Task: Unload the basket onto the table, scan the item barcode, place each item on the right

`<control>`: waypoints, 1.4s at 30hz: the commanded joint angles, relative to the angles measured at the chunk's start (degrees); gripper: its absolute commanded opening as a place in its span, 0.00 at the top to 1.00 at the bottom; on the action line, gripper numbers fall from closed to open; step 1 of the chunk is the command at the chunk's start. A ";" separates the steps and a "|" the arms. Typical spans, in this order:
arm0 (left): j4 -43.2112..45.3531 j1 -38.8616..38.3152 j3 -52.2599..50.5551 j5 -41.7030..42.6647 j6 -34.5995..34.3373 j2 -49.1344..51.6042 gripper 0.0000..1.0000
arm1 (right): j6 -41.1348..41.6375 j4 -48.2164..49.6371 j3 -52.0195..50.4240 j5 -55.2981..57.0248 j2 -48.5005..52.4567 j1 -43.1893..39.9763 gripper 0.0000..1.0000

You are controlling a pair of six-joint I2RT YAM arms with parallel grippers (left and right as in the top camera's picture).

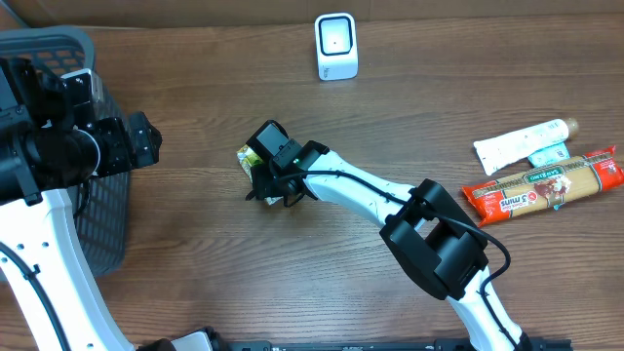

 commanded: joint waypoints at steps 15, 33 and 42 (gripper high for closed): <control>-0.15 0.22 0.37 0.46 1.11 0.20 0.01 | -13.68 -19.78 1.31 -2.34 -8.52 -9.31 0.92; -0.15 0.22 0.37 0.46 1.11 0.20 0.01 | 8.41 -26.77 -5.20 29.05 -10.12 -5.86 0.53; -0.15 0.20 0.37 0.46 1.11 0.20 0.01 | 1.18 -26.86 -2.36 25.24 -10.14 2.29 0.19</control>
